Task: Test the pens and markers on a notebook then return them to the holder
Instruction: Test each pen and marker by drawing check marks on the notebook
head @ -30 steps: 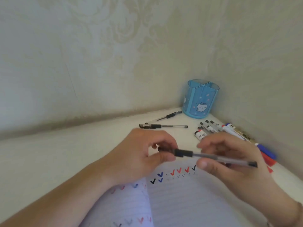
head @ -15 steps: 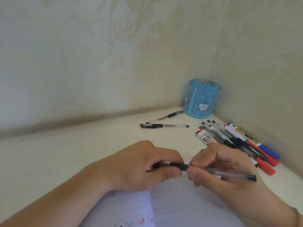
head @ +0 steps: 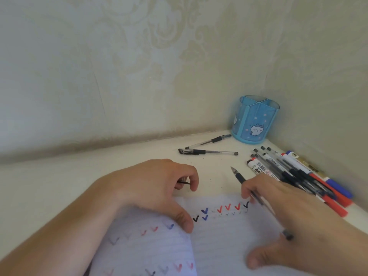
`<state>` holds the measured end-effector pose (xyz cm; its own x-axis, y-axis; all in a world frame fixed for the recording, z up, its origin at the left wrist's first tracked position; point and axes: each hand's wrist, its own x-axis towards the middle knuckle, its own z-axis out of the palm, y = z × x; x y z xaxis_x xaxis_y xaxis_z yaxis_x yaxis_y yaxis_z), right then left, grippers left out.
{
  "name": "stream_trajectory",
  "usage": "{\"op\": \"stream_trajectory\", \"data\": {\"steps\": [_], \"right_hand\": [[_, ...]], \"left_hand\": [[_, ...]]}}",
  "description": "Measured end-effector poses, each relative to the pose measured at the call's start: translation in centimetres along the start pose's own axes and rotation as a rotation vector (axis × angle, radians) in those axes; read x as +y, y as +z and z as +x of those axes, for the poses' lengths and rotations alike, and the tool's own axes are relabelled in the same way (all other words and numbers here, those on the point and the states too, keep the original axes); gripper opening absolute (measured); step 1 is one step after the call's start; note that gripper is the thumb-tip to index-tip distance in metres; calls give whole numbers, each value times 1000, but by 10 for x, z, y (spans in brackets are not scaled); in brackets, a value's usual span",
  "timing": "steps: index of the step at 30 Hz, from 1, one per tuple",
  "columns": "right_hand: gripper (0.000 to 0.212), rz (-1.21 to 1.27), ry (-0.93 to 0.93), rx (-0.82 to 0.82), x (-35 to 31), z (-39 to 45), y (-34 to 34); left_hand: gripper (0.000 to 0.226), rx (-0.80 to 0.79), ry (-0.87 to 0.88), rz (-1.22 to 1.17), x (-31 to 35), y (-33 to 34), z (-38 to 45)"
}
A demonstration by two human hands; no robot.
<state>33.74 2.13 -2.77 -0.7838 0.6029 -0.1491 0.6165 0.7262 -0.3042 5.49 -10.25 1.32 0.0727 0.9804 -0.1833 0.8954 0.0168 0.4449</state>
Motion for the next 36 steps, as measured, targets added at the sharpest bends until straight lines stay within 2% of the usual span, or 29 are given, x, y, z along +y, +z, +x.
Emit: {"op": "stream_trajectory", "data": {"steps": [1,2,3,7,11,13,15,16,18,20,25,28,31,36], "right_hand": [[82,-73,-6,-62,-49,-10,-19],[87,-194,8,31,-70,-18,-28],[88,-234,25,38,-81,-25,-32],[73,-213,-44,111,-69,-9,-25],[63,-82,-142,266,-53,-11,-23],[46,196,-193,443,-56,-8,-22],[42,686,-209,605,-67,-3,-19],[40,892,-201,590,-74,-1,-18],[23,1123,-152,427,-87,3,-13],[5,1081,-115,309,-96,8,-5],[22,911,-82,299,-102,21,10],[36,899,-58,396,-105,23,15],[38,849,-57,445,-107,25,17],[39,833,-55,423,-108,25,18]], "left_hand": [[69,-6,0,-12,0,0,0],[69,-10,1,-19,-1,1,1],[68,-10,1,-24,-2,1,2],[61,19,10,-69,-5,2,4],[54,10,13,-121,-5,3,6],[52,-11,19,-157,-5,4,6],[51,-27,26,-163,-5,3,7],[50,-31,33,-161,-6,3,7],[50,-34,51,-148,-6,3,8],[51,-38,61,-146,-7,3,9],[49,-37,84,-143,-8,1,10],[48,-39,89,-137,-9,1,11],[48,-41,97,-133,-8,1,10],[49,-29,99,-144,-8,2,10]]}}
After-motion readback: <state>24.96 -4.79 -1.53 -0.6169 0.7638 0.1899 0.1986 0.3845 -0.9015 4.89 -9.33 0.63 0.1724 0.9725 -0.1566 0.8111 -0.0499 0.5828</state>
